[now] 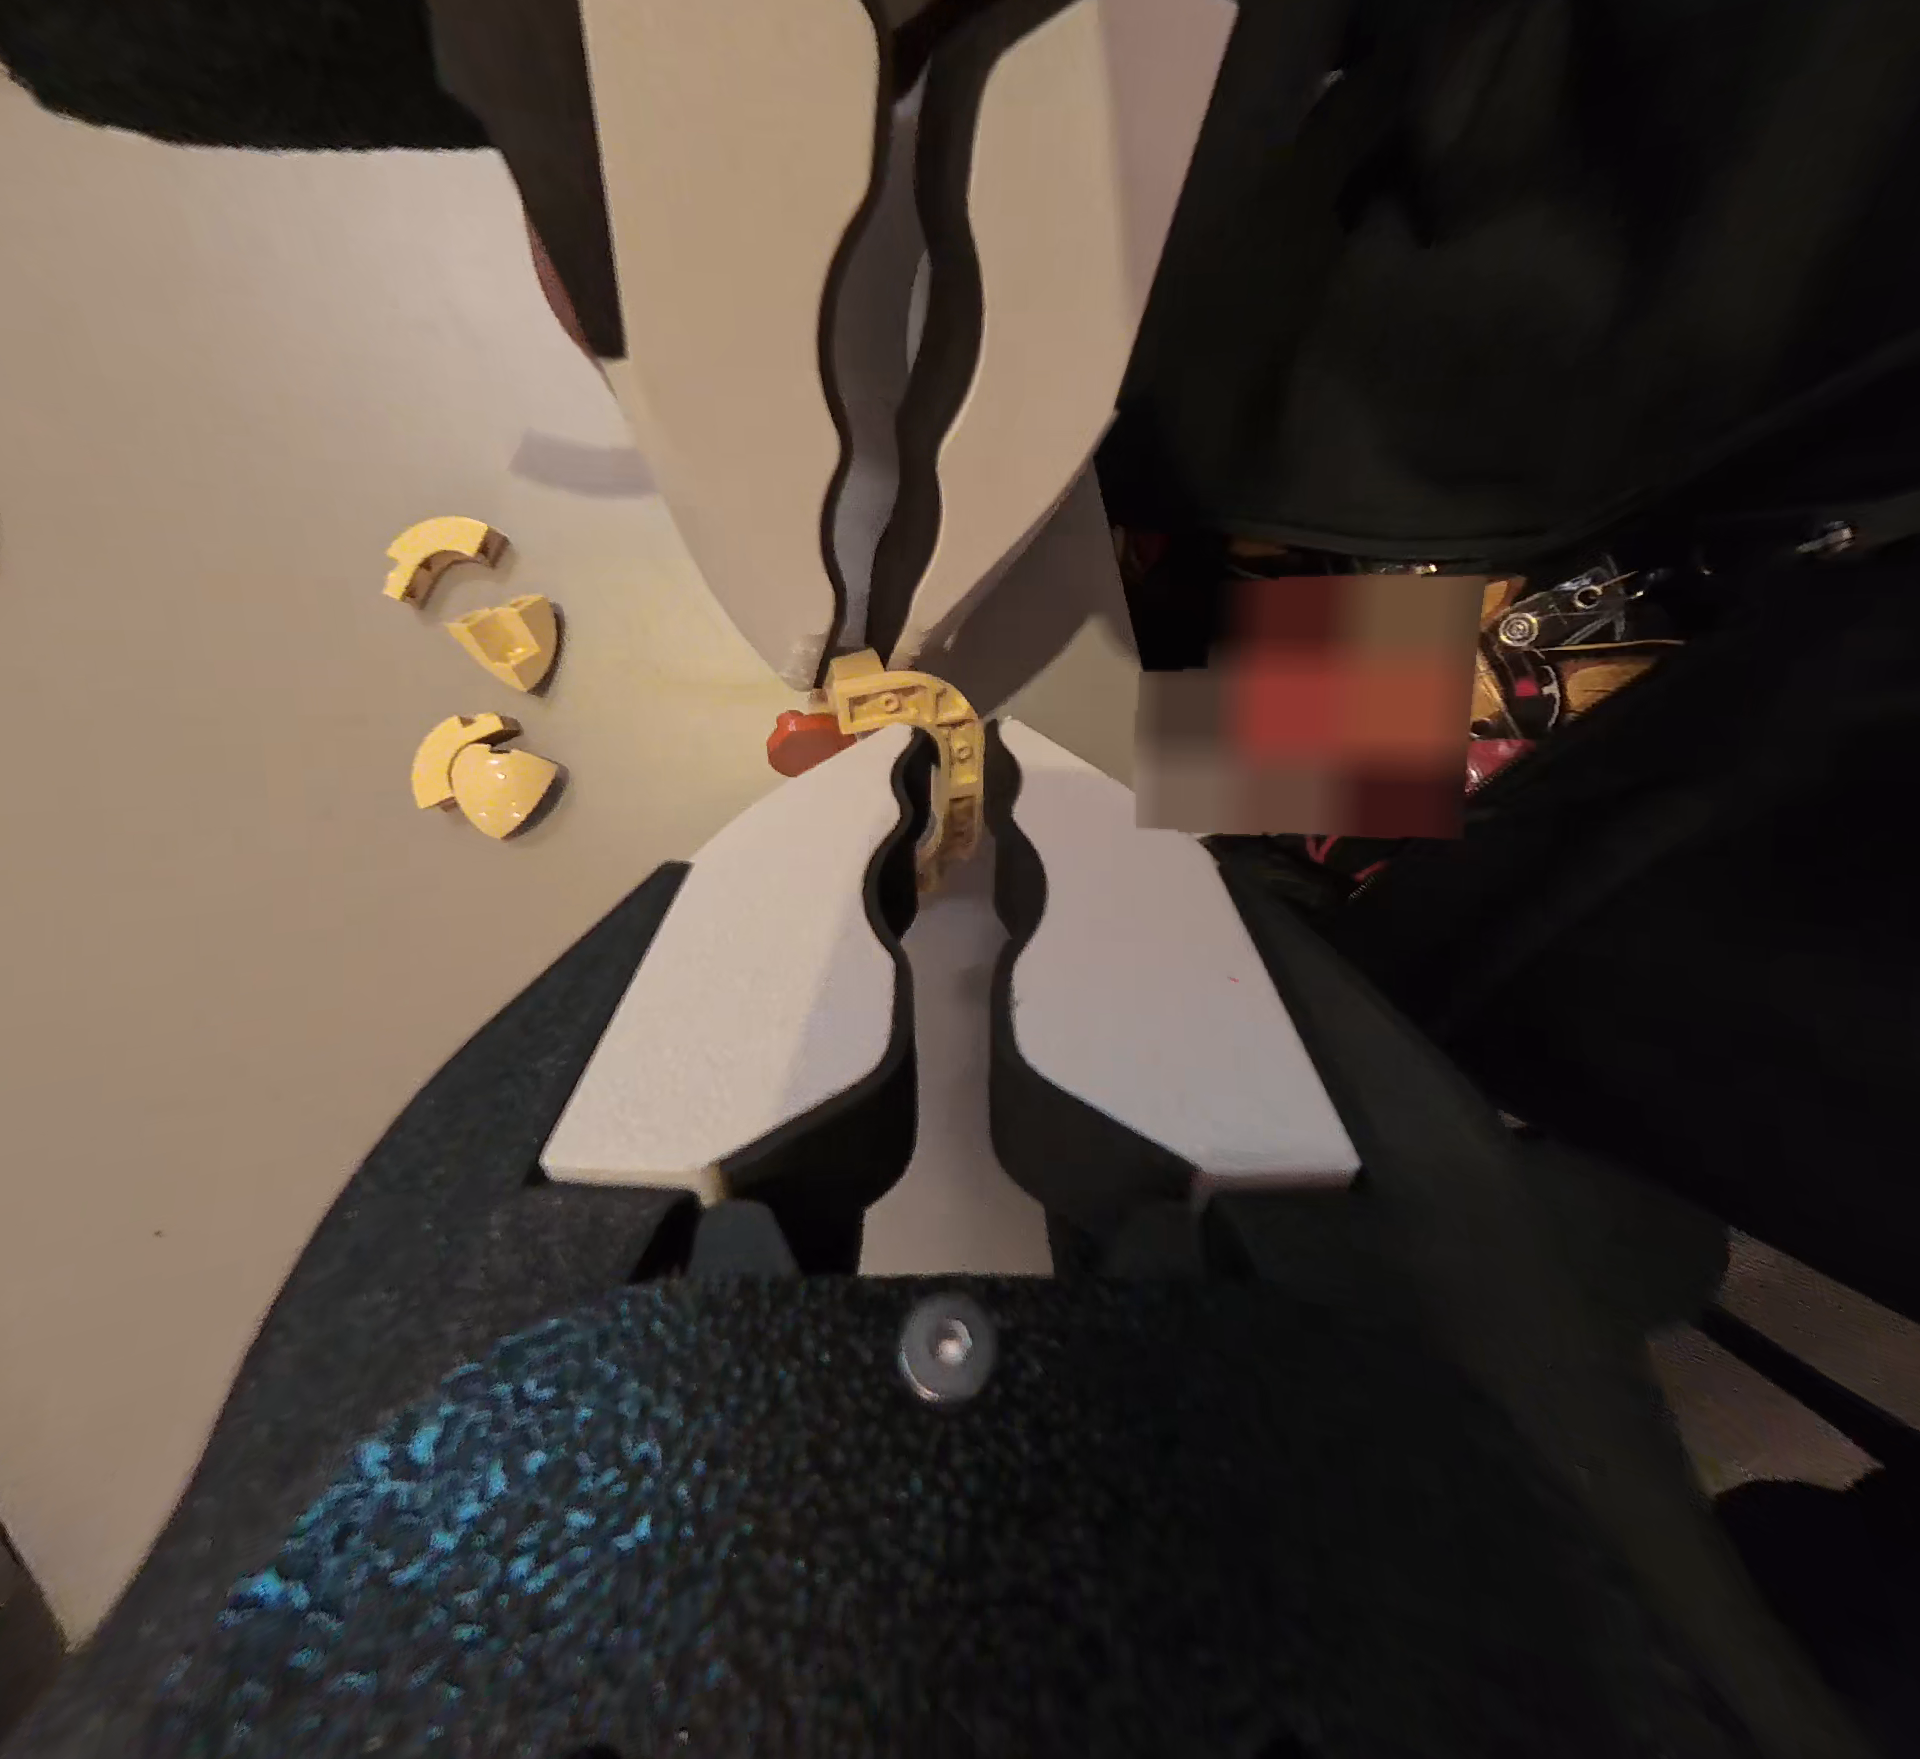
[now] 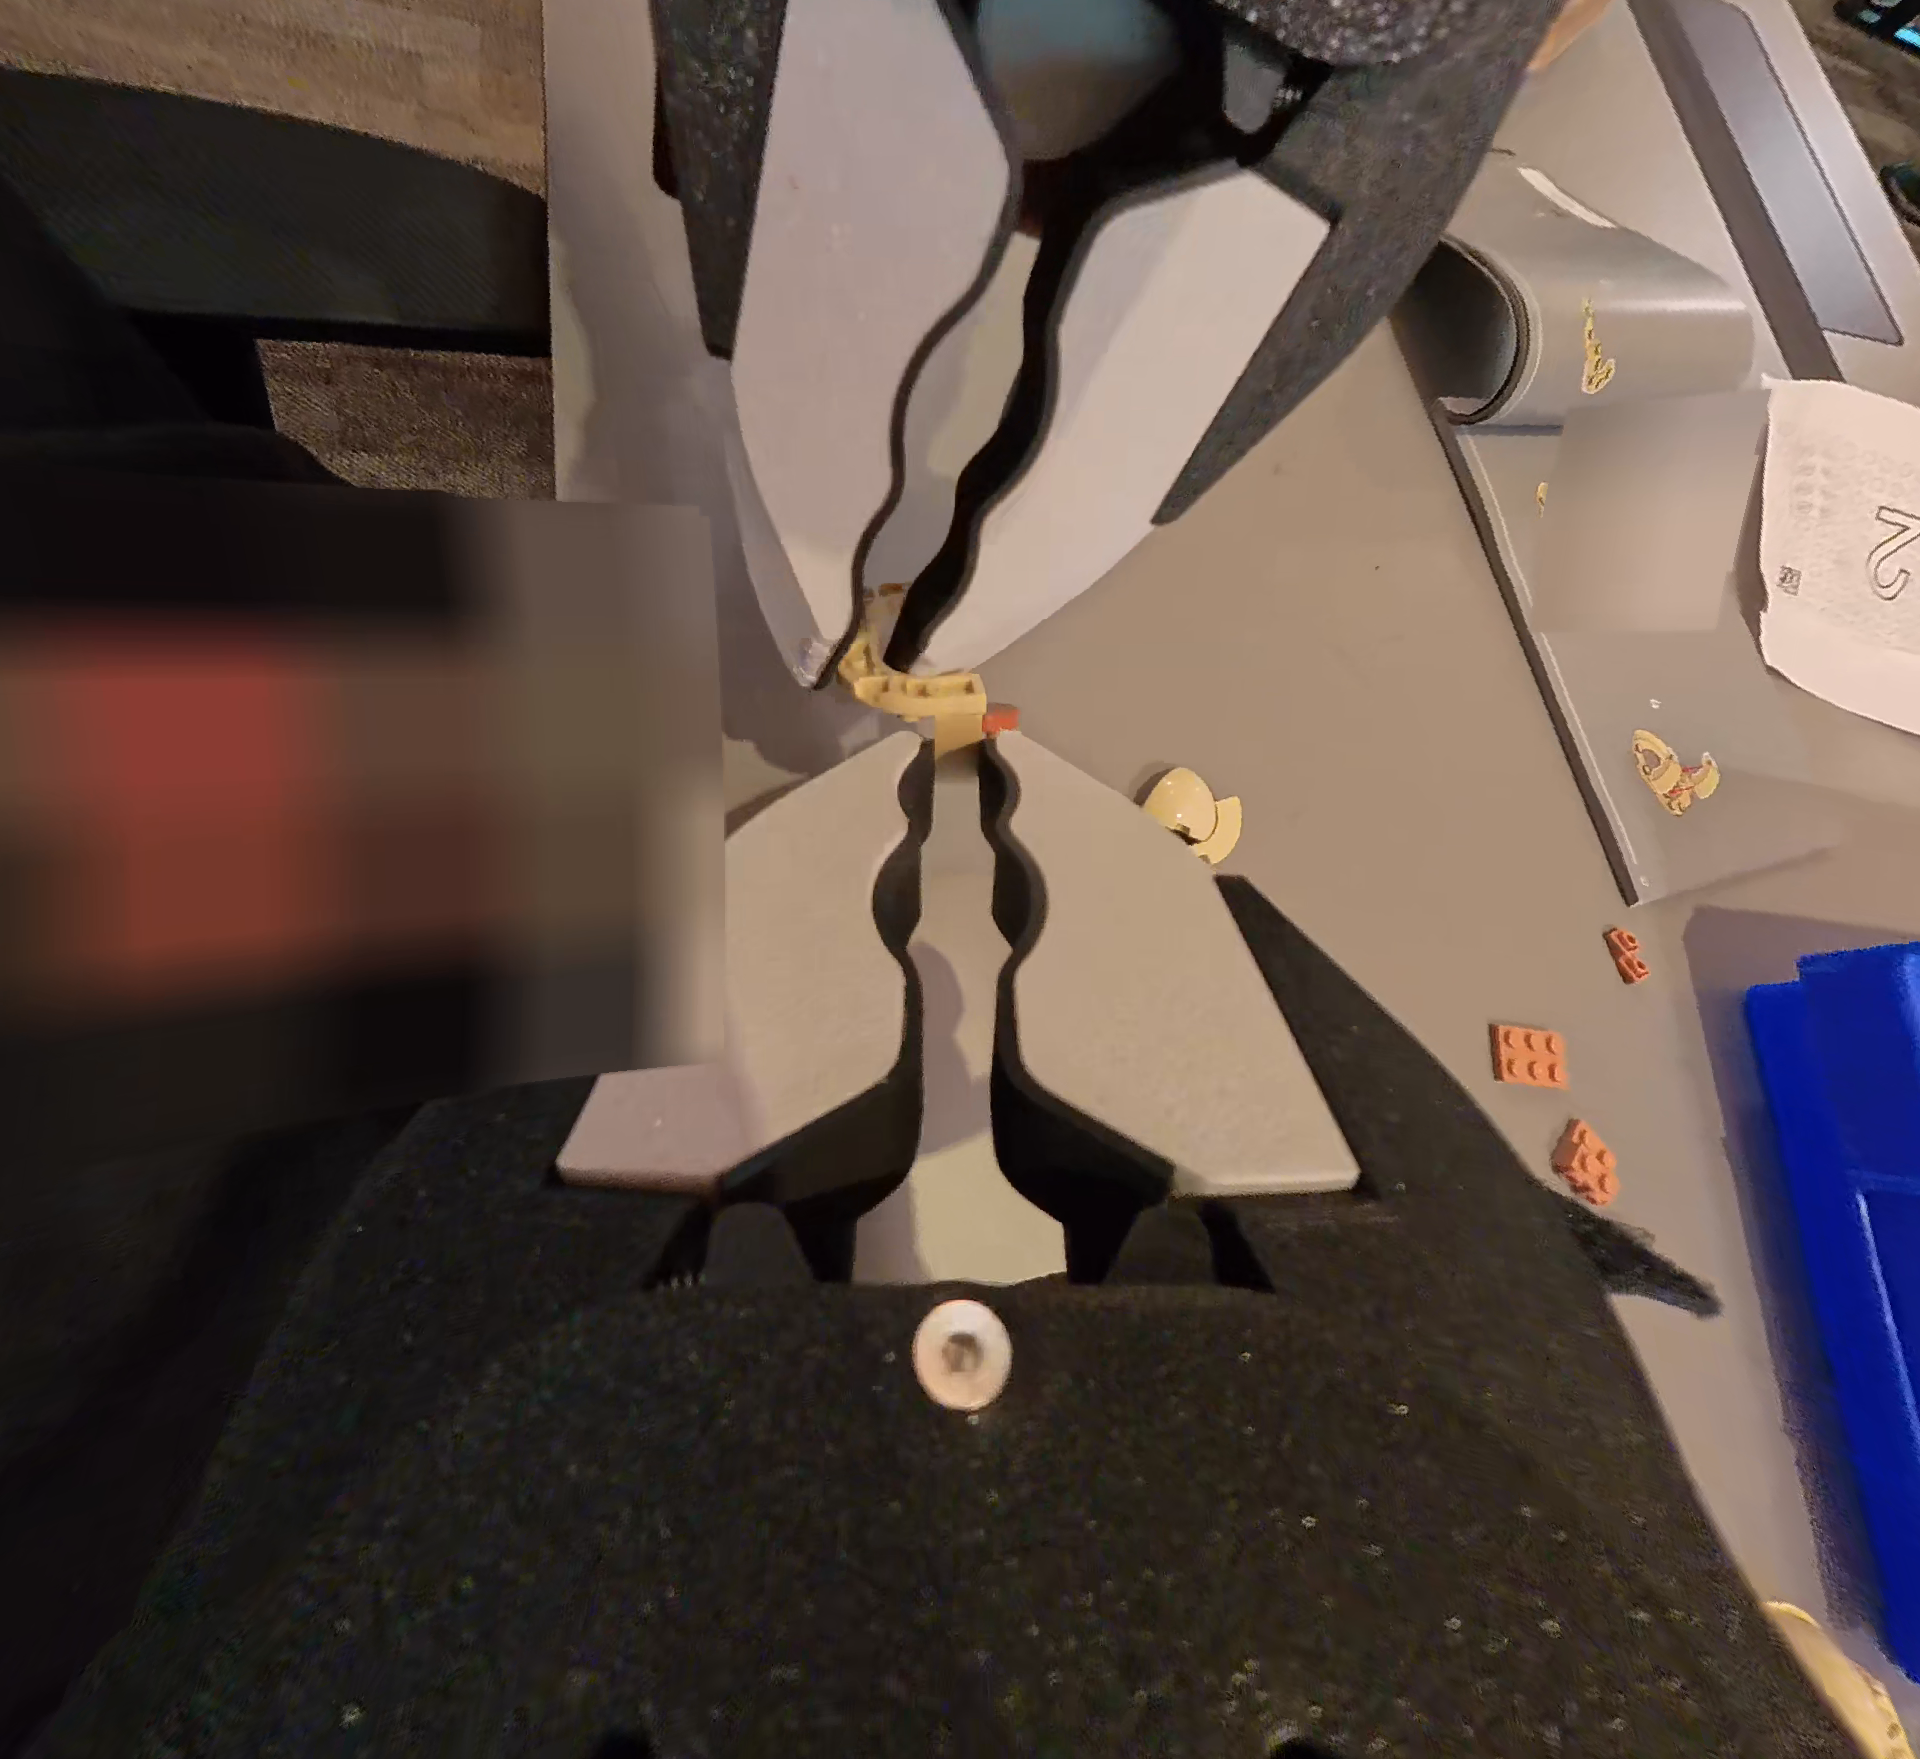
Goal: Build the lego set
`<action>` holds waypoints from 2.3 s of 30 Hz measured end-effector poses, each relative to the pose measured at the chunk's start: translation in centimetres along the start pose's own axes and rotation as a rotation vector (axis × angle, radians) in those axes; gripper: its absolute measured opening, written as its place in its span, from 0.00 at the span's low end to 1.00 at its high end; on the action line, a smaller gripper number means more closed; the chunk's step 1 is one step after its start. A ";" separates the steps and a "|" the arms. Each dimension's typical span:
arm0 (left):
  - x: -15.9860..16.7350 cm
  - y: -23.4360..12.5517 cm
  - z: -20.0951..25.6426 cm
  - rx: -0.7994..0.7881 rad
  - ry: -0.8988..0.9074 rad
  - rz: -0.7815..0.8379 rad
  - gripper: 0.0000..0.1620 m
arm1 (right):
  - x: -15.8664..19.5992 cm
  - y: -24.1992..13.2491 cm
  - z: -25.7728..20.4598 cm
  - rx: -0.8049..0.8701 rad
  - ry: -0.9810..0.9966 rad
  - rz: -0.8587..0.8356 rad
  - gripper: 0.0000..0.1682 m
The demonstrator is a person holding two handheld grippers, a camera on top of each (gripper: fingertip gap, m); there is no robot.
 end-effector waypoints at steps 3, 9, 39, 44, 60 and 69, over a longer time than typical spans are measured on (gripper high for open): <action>0.1 0.0 -0.3 0.035 0.010 0.001 0.06 | 0.0 0.1 0.1 -0.003 -0.009 -0.007 0.04; 0.4 -0.4 -0.6 0.119 0.068 0.160 0.06 | -0.2 -0.5 0.4 -0.054 0.019 0.071 0.04; 1.0 -0.4 -0.6 0.180 0.036 0.243 0.06 | -0.5 -0.3 0.2 -0.063 0.054 0.047 0.04; 1.0 -0.3 -0.6 0.172 0.026 0.231 0.06 | -0.3 -0.3 0.3 -0.064 0.068 0.055 0.04; 0.7 -0.2 -0.4 0.134 0.028 0.173 0.06 | 0.0 -0.3 0.4 -0.069 0.107 0.086 0.04; 0.3 -0.5 -0.4 0.154 0.029 0.126 0.06 | 0.3 -0.2 0.3 -0.108 0.147 0.175 0.04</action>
Point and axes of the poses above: each gripper's, where its closed fingertips meet, y out along the fingers, x out of its underside, z = x × y across the jaws, the point moved 7 cm from there along -y, back along the fingers, and after that the axes turned 2 degrees about z, right-handed, at the moved point
